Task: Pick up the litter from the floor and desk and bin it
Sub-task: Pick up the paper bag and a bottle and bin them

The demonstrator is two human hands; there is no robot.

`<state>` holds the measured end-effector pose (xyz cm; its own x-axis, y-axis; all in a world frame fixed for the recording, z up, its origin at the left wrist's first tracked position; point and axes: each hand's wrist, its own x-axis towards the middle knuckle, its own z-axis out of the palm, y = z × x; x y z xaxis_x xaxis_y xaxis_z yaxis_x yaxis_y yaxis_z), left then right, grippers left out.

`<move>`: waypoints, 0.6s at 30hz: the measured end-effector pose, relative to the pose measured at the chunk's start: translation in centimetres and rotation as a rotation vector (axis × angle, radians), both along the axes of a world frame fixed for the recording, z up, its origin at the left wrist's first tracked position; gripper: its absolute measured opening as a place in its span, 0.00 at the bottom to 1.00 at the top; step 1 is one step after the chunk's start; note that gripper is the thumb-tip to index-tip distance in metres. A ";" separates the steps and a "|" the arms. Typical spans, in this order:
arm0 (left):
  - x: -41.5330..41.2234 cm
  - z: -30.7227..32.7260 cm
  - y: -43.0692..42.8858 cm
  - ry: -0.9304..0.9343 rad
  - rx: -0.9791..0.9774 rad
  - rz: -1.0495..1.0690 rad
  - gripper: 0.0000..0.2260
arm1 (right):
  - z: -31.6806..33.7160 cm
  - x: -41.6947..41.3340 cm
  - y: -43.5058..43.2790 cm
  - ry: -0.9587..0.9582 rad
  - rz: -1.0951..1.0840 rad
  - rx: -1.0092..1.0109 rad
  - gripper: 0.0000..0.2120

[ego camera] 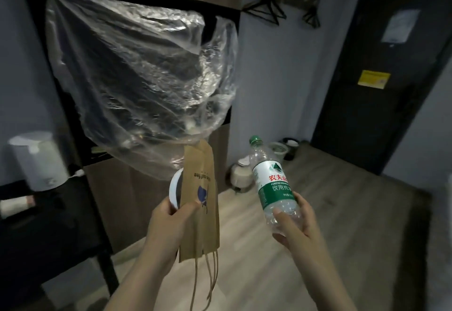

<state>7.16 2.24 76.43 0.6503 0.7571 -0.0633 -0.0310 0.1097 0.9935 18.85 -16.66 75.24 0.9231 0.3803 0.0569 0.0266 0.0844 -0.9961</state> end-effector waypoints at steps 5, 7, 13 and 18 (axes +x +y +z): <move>8.5 -1.4 -1.8 0.032 -0.037 -0.196 0.07 | -1.3 4.9 -3.6 0.014 -0.204 -0.017 0.24; 11.5 -1.8 -1.8 0.037 -0.048 -0.252 0.07 | -1.8 6.8 -3.9 0.023 -0.261 -0.020 0.25; 20.0 -2.6 2.7 0.043 -0.050 -0.368 0.07 | -2.1 13.5 -0.2 0.000 -0.374 -0.040 0.24; 27.2 -2.4 9.5 0.045 -0.035 -0.396 0.07 | -1.2 19.1 5.7 -0.015 -0.414 -0.059 0.22</move>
